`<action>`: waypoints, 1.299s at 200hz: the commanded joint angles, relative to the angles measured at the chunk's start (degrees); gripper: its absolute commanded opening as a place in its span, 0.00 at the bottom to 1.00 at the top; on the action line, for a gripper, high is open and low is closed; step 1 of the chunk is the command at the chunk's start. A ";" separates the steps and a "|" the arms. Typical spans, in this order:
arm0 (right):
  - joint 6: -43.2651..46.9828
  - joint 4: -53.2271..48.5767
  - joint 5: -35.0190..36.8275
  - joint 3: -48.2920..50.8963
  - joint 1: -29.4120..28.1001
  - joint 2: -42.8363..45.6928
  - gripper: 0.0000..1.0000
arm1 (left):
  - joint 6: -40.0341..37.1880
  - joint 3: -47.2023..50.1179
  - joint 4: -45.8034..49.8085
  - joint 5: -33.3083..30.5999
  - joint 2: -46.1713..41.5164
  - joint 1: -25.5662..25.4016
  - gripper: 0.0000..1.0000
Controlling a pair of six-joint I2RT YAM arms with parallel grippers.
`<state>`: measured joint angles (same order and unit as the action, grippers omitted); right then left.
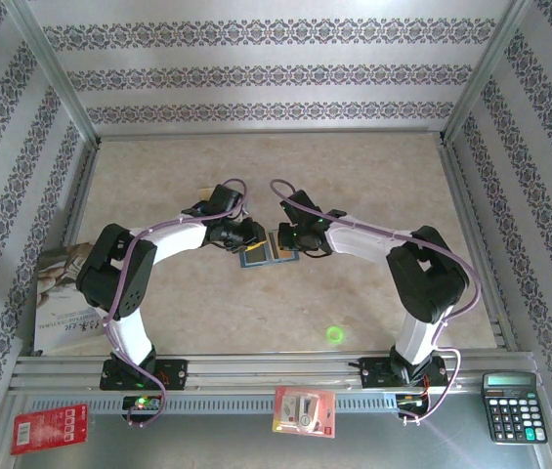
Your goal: Take the credit cards out of the card holder
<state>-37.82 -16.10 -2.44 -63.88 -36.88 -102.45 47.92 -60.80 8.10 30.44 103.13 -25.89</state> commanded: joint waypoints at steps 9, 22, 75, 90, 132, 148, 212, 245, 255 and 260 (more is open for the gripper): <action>-2.25 -2.09 0.62 -2.39 0.06 -3.21 0.17 | 2.92 -1.80 -3.44 0.02 2.45 -1.36 0.21; -2.82 -2.04 1.71 -2.05 0.06 -3.71 0.17 | 3.48 -1.94 -4.29 -0.03 3.15 -1.63 0.20; -4.35 -2.26 3.01 -0.89 -0.08 -4.83 0.28 | 3.58 -1.90 -5.53 -1.46 5.02 -2.14 0.19; -5.05 -1.83 2.32 -0.21 -0.03 -5.16 0.28 | 3.50 -1.67 -5.83 -1.73 5.44 -2.10 0.19; -7.29 1.39 -2.47 1.80 0.69 -5.41 0.26 | 3.94 -1.09 -7.38 -0.06 5.95 -2.06 0.19; -7.58 1.80 -2.94 2.16 0.86 -5.13 0.24 | 4.14 -1.18 -8.07 0.49 5.94 -2.06 0.19; -8.10 2.21 -3.33 3.03 1.71 -5.04 0.22 | 5.43 -1.91 -9.68 1.45 7.78 -2.21 0.17; -8.39 3.70 -4.38 3.67 2.00 -3.64 0.21 | 5.42 -1.96 -9.14 0.85 8.46 -2.18 0.17; -8.12 3.95 -4.32 3.65 2.01 -2.86 0.22 | 5.28 -1.81 -8.37 0.49 8.75 -2.21 0.17; -7.74 3.98 -4.09 3.62 2.01 -2.41 0.22 | 5.12 -1.73 -7.88 0.19 8.84 -2.17 0.17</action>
<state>-45.30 -11.64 -5.61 -61.82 -35.35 -106.21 52.69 -61.54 0.25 31.27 110.26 -27.38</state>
